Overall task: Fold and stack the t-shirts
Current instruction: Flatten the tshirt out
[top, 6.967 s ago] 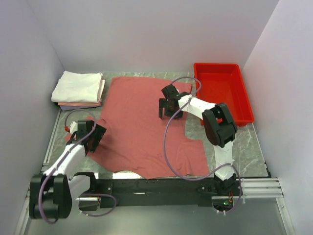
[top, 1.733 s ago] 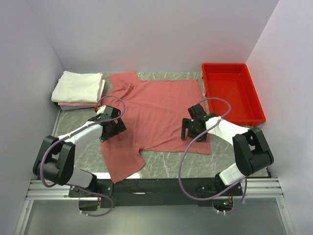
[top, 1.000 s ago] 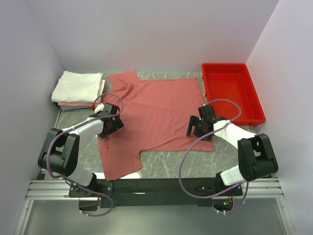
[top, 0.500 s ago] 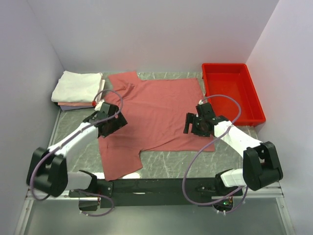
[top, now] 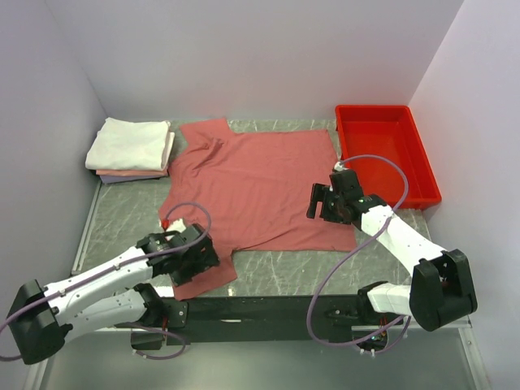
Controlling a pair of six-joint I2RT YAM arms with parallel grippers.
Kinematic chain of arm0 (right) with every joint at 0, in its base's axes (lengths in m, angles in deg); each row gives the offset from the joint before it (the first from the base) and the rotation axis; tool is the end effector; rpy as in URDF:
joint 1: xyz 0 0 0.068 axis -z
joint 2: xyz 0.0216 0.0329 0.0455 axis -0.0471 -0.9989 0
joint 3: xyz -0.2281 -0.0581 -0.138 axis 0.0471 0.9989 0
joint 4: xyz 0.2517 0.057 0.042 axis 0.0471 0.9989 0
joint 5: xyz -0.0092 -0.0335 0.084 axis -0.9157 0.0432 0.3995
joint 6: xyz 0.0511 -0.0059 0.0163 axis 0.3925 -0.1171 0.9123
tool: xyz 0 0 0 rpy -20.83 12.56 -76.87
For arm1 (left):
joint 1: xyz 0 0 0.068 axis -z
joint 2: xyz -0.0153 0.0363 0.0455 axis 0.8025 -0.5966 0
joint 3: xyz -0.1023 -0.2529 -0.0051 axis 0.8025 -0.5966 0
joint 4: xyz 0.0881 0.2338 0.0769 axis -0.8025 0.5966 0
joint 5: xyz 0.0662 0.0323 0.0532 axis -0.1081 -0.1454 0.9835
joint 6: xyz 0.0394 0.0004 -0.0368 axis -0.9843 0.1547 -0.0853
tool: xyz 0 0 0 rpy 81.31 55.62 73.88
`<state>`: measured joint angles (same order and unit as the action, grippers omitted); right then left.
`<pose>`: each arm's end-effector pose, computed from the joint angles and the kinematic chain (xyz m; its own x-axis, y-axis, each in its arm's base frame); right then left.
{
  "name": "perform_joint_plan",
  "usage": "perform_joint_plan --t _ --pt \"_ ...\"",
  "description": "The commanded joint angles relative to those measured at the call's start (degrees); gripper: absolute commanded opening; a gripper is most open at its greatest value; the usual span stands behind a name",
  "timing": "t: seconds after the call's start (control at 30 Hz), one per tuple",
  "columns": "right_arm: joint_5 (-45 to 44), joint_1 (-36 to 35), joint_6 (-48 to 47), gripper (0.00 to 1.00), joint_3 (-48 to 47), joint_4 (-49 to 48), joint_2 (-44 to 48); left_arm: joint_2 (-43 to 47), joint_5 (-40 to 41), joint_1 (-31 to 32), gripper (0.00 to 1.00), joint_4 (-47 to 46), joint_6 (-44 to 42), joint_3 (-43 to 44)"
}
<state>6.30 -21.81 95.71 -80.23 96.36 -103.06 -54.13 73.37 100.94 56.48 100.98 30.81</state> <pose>0.2345 0.0817 0.2190 -0.8227 0.1628 -0.5447 0.0158 0.9643 0.2644 0.1068 -0.1063 0.1981 -0.8077 -0.5267 -0.2650 -0.4511 0.8414 -0.2976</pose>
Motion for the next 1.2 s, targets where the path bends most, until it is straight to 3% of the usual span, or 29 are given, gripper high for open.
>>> perform_joint_plan --t 0.0,0.13,0.37,0.87,1.17 --pt "-1.96 -0.05 -0.08 0.93 0.52 -0.95 0.62 -0.59 -1.44 4.98 0.99 6.03 12.36 -1.43" --pt "-2.4 -0.05 -0.25 0.93 0.7 -0.6 0.8 -4.2 -2.59 7.27 0.91 5.86 15.09 -2.23" --pt "-2.14 -0.13 -0.34 0.93 0.79 -0.69 0.01 -6.84 -1.8 8.5 0.63 6.12 19.66 -2.66" --pt "-3.63 -0.13 0.36 0.93 1.49 -0.69 1.14 -6.57 -3.82 8.59 0.42 2.7 21.42 -7.76" --pt "-8.81 0.22 10.53 0.93 9.48 2.47 11.67 -7.55 -1.1 8.68 0.01 4.36 21.16 -6.8"
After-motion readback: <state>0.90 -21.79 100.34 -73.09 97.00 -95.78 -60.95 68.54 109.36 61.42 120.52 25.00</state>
